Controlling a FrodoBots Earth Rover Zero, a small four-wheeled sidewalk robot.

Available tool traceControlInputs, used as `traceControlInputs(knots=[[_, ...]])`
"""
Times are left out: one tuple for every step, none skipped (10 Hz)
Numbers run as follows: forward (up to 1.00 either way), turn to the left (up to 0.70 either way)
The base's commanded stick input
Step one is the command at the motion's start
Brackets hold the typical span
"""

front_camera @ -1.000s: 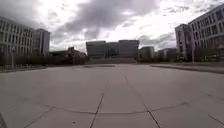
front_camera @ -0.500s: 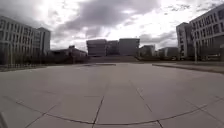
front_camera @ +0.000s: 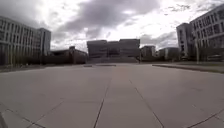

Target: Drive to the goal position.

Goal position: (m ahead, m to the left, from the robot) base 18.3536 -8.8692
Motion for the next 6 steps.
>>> traceControlInputs(knots=[[0.50, 0.01], [0.50, 0.01], [0.50, 0.01], [0.50, 0.01], [0.50, 0.01], [0.50, 0.01]])
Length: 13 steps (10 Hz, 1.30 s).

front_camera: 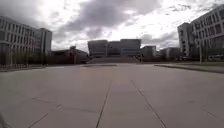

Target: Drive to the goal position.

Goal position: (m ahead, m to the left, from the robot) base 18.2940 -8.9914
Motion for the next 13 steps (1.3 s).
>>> traceControlInputs(knots=[[0.50, 0.01], [0.50, 0.01], [0.50, 0.01], [0.50, 0.01], [0.50, 0.01], [0.50, 0.01], [0.50, 0.01], [0.50, 0.01], [0.50, 0.01], [0.50, 0.01], [0.50, 0.01], [0.50, 0.01], [0.50, 0.01]])
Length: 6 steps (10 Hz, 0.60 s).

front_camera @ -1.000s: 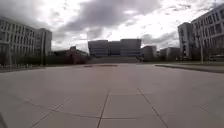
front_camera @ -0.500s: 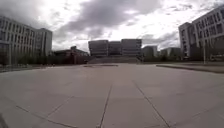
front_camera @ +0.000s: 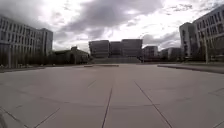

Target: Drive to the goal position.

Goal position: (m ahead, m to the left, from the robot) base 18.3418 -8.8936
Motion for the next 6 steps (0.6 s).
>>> traceControlInputs(knots=[[0.50, 0.01], [0.50, 0.01], [0.50, 0.01], [0.50, 0.01], [0.50, 0.01], [0.50, 0.01]])
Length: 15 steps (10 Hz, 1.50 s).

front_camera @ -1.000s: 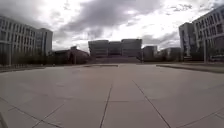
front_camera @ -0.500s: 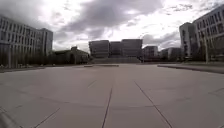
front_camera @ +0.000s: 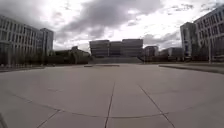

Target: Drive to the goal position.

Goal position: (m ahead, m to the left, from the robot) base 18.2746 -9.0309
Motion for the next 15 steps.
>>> traceControlInputs(knots=[[0.50, 0.01], [0.50, 0.01], [0.50, 0.01], [0.50, 0.01], [0.50, 0.01], [0.50, 0.01], [0.50, 0.01], [0.50, 0.01], [0.50, 0.01], [0.50, 0.01], [0.50, 0.01], [0.50, 0.01], [0.50, 0.01], [0.50, 0.01], [0.50, 0.01]])
